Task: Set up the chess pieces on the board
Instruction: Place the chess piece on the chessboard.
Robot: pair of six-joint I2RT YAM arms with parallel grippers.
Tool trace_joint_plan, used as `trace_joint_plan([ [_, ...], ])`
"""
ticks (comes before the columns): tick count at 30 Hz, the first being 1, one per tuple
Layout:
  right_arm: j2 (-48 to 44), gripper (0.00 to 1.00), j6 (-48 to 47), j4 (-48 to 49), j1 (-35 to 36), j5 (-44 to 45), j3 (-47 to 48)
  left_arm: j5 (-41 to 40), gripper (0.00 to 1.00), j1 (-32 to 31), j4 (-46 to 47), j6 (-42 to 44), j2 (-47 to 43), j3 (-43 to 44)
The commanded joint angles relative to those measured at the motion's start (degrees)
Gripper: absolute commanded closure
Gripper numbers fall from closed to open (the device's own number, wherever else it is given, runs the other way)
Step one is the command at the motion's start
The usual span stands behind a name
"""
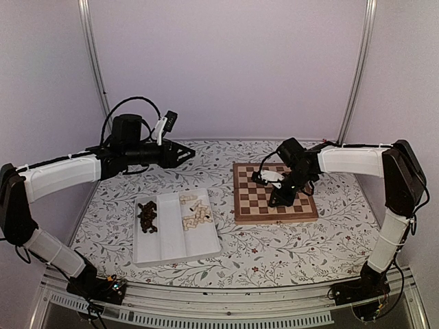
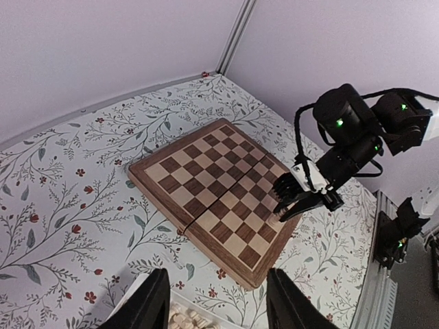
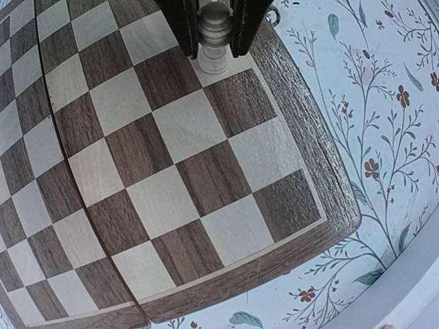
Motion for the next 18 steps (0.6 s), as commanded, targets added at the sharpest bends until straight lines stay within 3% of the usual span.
trace_joint_plan([
  [1, -1.1, 0.88, 0.4, -1.4, 0.1, 0.5, -0.5, 0.1, 0.51, 0.5, 0.0, 0.9, -0.5, -0.1],
  [18, -3.7, 0.67, 0.9, -2.2, 0.1, 0.7, 0.2, -0.6, 0.51, 0.5, -0.7, 1.5, -0.8, 0.0],
])
